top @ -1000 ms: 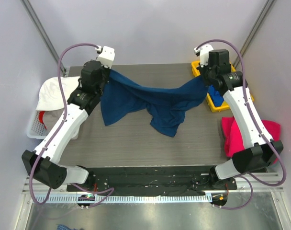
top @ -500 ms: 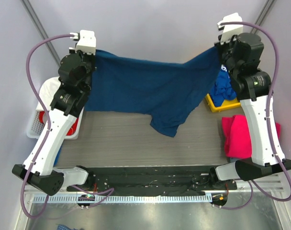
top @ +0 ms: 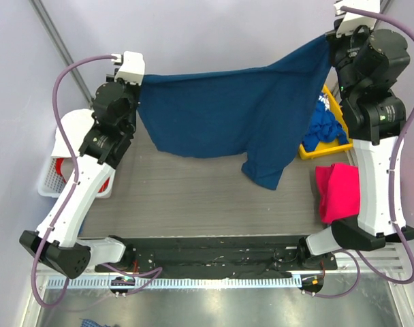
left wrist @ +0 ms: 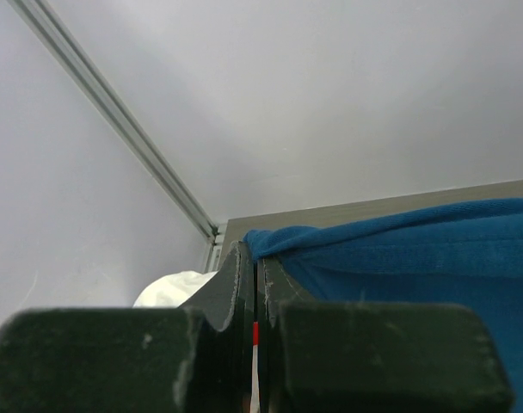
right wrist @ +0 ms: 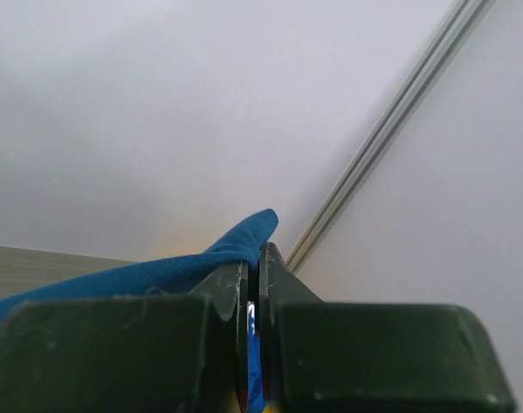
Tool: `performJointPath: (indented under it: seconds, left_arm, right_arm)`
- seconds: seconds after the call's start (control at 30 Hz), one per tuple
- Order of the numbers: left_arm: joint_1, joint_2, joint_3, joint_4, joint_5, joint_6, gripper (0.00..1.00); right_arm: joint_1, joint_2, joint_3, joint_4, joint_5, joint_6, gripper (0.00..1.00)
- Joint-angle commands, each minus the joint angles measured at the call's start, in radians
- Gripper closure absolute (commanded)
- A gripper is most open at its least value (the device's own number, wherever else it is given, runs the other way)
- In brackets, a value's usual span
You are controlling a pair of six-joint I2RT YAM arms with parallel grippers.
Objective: Fold and stack the t-shirts
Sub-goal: Flatten out the tshirt
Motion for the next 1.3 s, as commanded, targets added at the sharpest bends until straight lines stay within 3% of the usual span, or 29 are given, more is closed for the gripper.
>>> performJointPath:
  seconds: [0.0, 0.2, 0.43, 0.63, 0.9, 1.1, 1.27]
  left_arm:
    - [0.001, -0.097, 0.031, 0.004, -0.008, 0.019, 1.0]
    - [0.001, -0.169, 0.095, -0.095, 0.01, -0.006, 1.0]
    - [0.001, -0.071, 0.099, 0.042, -0.048, 0.069, 1.0]
    - [0.046, 0.154, 0.184, 0.253, -0.1, 0.079, 1.0]
    - [0.147, 0.498, 0.552, 0.146, -0.111, 0.005, 1.0]
    - [0.153, 0.535, 0.591, 0.148, -0.115, 0.016, 1.0]
    - [0.152, 0.452, 0.521, 0.145, -0.109, -0.009, 1.0]
  right_arm:
    - [0.002, -0.103, 0.056, -0.005, 0.003, 0.012, 0.99]
    - [0.004, -0.196, 0.015, -0.02, 0.013, 0.005, 0.99]
    - [0.004, -0.123, -0.045, 0.05, 0.054, -0.03, 0.99]
    - [0.004, 0.067, -0.004, 0.167, 0.092, -0.069, 0.99]
    - [-0.009, 0.345, 0.242, 0.176, 0.122, -0.093, 0.99]
    - [-0.007, 0.383, 0.273, 0.19, 0.143, -0.098, 0.99]
    - [-0.009, 0.339, 0.26, 0.19, 0.148, -0.08, 0.99]
